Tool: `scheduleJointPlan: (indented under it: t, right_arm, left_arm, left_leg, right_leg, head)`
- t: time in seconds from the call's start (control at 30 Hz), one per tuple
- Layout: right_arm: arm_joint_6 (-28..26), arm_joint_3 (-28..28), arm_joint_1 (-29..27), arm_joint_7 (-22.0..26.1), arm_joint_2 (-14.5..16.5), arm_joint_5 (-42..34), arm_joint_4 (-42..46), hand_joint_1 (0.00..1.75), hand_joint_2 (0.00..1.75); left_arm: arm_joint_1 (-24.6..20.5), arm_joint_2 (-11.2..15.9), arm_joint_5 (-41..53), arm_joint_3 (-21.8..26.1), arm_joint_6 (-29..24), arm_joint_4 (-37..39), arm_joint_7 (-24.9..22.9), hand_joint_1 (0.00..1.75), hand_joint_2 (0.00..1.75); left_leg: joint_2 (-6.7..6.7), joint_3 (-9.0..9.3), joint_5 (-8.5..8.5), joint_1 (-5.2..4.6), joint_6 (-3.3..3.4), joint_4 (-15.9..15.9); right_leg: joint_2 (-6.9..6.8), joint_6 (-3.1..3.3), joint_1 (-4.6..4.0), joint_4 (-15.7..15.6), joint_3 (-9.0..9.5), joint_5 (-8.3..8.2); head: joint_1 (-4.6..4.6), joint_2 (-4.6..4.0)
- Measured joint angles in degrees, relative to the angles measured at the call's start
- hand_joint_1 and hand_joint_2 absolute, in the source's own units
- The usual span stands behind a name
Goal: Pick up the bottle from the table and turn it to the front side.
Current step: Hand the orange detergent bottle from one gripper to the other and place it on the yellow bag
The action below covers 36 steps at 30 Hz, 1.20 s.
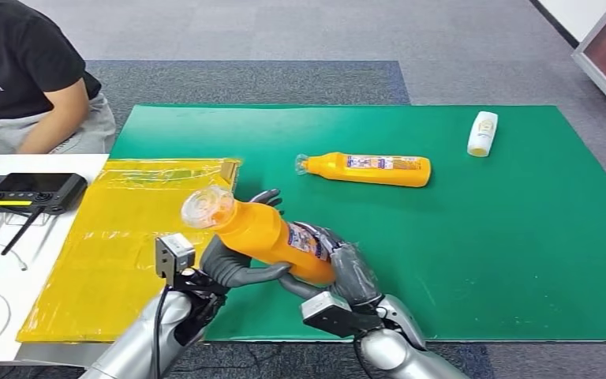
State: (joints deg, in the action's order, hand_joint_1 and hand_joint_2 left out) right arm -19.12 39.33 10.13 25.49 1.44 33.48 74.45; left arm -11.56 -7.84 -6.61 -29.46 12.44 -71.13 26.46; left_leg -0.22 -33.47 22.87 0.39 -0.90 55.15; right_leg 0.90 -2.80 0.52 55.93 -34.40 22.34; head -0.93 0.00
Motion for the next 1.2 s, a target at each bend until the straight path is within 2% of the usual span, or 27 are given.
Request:
scheduleJointPlan:
  t: [0.8,0.83,0.93,0.97,1.0,1.1,1.13,1.2]
  right_arm:
    - [-1.4,1.8,0.2,1.1,0.7,1.9,-1.7,1.75,1.75]
    - [-1.4,1.8,0.2,1.1,0.7,1.9,-1.8,1.75,1.75]
    - [-1.4,1.8,0.3,1.1,0.8,2.0,-2.0,1.75,1.75]
    - [-1.5,1.8,0.3,1.1,0.8,2.0,-2.1,1.69,1.75]
    - [-1.5,1.8,0.4,1.1,0.8,2.0,-2.2,1.44,1.75]
    - [-1.7,1.8,0.7,1.0,0.9,2.1,-2.4,0.19,1.75]
    - [-1.8,1.8,0.7,1.0,0.9,2.0,-2.6,0.00,1.75]
    - [-1.9,1.8,0.6,0.9,1.0,1.9,-2.9,0.00,1.75]
  left_arm:
    - [-0.2,3.4,4.1,-4.5,0.8,-7.5,1.2,0.00,1.75]
    - [-0.2,3.4,4.1,-4.5,0.8,-7.6,1.2,0.12,1.75]
    - [-0.2,3.5,4.1,-4.5,0.3,-7.7,1.2,1.43,1.75]
    - [-0.2,3.5,4.1,-4.5,0.0,-7.7,1.1,1.75,1.75]
    - [-0.2,3.5,4.2,-4.5,-0.3,-7.6,1.1,1.75,1.75]
    - [-0.4,3.5,4.8,-4.5,-1.0,-7.6,1.1,1.75,1.75]
    - [-0.5,3.5,5.2,-4.5,-1.2,-7.6,1.1,1.75,1.75]
    - [-0.7,3.5,6.1,-4.6,-1.5,-7.6,1.2,1.75,1.75]
  left_leg:
    - [0.00,-0.07,-0.01,0.00,0.00,0.0]
    - [0.00,-0.07,-0.01,0.00,0.00,0.0]
    - [0.00,-0.08,-0.01,0.00,0.00,0.0]
    - [0.00,-0.08,-0.01,0.00,0.00,0.0]
    - [0.00,-0.08,-0.01,0.00,0.00,0.0]
    - [0.00,-0.08,-0.01,0.00,0.00,0.0]
    - [0.00,-0.08,-0.01,0.00,0.00,0.0]
    - [0.00,-0.08,-0.01,0.00,0.00,0.0]
  right_leg:
    - [0.00,-0.01,0.00,0.0,-0.08,-0.01]
    - [0.00,-0.01,0.00,0.0,-0.09,-0.01]
    - [0.00,-0.01,0.00,0.0,-0.09,-0.01]
    - [0.00,-0.01,0.00,0.0,-0.09,-0.01]
    - [0.00,-0.01,0.00,0.0,-0.10,-0.01]
    - [0.01,-0.01,0.00,0.0,-0.10,-0.01]
    - [0.00,-0.01,0.00,0.0,-0.10,-0.01]
    - [0.01,-0.01,0.00,0.0,-0.10,-0.01]
  head:
    - [0.00,0.00]
    - [0.01,0.00]
    - [0.01,0.00]
    - [0.01,0.00]
    - [0.01,0.00]
    - [0.01,0.00]
    - [0.01,0.00]
    - [-0.01,0.00]
